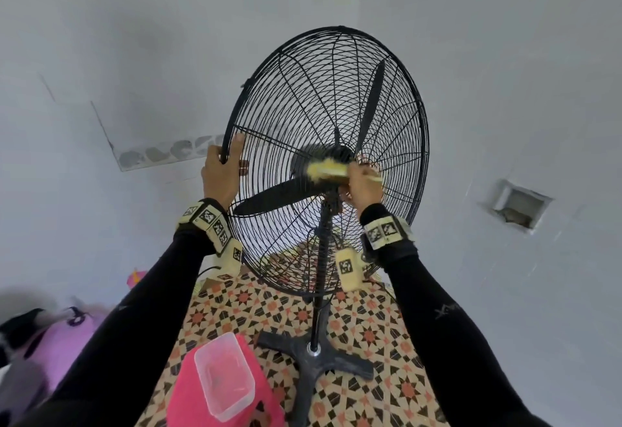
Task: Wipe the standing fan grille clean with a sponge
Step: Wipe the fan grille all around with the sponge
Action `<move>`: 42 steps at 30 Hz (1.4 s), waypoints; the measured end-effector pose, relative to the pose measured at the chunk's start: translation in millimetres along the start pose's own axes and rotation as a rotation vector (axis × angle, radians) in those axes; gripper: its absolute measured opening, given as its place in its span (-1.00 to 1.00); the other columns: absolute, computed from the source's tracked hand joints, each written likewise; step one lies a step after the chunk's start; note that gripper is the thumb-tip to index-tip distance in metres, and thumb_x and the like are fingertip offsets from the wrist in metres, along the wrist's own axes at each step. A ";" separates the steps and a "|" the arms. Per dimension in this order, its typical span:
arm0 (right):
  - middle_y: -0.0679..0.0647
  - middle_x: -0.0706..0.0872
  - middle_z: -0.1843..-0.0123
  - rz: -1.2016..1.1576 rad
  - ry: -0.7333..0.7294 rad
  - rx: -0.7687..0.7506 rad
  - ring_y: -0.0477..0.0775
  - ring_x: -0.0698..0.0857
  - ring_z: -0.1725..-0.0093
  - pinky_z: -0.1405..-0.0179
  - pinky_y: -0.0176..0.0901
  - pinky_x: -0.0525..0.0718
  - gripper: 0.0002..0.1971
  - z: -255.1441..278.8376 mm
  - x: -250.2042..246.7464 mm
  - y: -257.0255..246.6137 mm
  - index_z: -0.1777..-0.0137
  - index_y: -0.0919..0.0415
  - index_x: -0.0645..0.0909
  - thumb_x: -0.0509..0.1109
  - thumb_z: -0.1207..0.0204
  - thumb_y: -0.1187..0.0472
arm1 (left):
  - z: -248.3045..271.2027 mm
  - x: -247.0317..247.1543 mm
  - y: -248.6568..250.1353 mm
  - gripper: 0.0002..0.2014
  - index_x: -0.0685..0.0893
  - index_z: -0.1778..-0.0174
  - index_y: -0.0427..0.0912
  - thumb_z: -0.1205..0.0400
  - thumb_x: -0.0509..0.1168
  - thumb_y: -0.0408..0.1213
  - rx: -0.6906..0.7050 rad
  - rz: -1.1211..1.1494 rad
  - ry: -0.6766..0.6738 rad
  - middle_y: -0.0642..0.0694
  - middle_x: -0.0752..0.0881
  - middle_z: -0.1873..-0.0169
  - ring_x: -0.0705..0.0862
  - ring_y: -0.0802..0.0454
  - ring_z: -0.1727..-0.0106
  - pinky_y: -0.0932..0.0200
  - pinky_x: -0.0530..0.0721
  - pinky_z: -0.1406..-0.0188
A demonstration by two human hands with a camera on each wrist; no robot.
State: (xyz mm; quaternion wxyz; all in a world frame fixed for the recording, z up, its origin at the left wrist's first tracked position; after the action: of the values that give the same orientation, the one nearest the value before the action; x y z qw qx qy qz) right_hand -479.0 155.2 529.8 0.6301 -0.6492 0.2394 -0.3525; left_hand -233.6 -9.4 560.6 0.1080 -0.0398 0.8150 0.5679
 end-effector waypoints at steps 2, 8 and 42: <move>0.19 0.85 0.08 0.158 0.011 0.018 0.07 0.75 0.23 0.05 0.04 0.78 -0.80 3.8 1.7 21.3 -0.06 0.18 0.65 0.31 -0.72 0.06 | -1.1 0.1 -2.3 -0.29 0.59 -0.27 -0.15 -0.67 0.13 0.50 -0.016 0.002 -0.002 -0.09 0.74 -0.11 0.68 -0.07 -0.10 -0.03 0.64 -0.23; 0.13 0.85 0.17 -0.065 -0.030 -0.059 0.01 0.73 0.32 0.33 -0.19 0.67 -0.81 -2.2 -7.1 -3.8 -0.09 0.21 0.64 0.27 -0.76 0.11 | -2.4 0.7 -1.9 -0.36 0.56 -0.23 -0.17 -0.72 0.14 0.42 0.004 -0.001 -0.021 0.06 0.66 0.11 0.61 0.16 0.15 0.08 0.55 -0.09; 0.23 0.75 -0.17 -0.013 0.003 -0.198 0.16 0.77 0.04 0.42 -0.24 0.72 -0.92 -37.3 -26.6 8.1 -0.06 0.25 0.54 0.29 -0.70 0.23 | 13.8 -1.7 15.0 -0.60 0.50 -0.09 0.01 -0.78 0.13 0.30 -0.011 0.010 -0.018 0.16 0.60 0.15 0.55 0.35 0.19 0.35 0.46 0.17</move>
State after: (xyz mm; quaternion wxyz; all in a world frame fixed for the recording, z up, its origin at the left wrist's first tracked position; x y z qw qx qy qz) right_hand -523.1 150.3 516.1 0.5600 -0.7095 0.2698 -0.3321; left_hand -232.9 8.6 570.1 0.1123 -0.0312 0.8111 0.5732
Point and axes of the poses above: each hand's wrist, its own z-axis away from the middle knuckle, its own x-axis out of the palm, y = z × x, the point moved 5 cm from there along -z, towards the middle knuckle
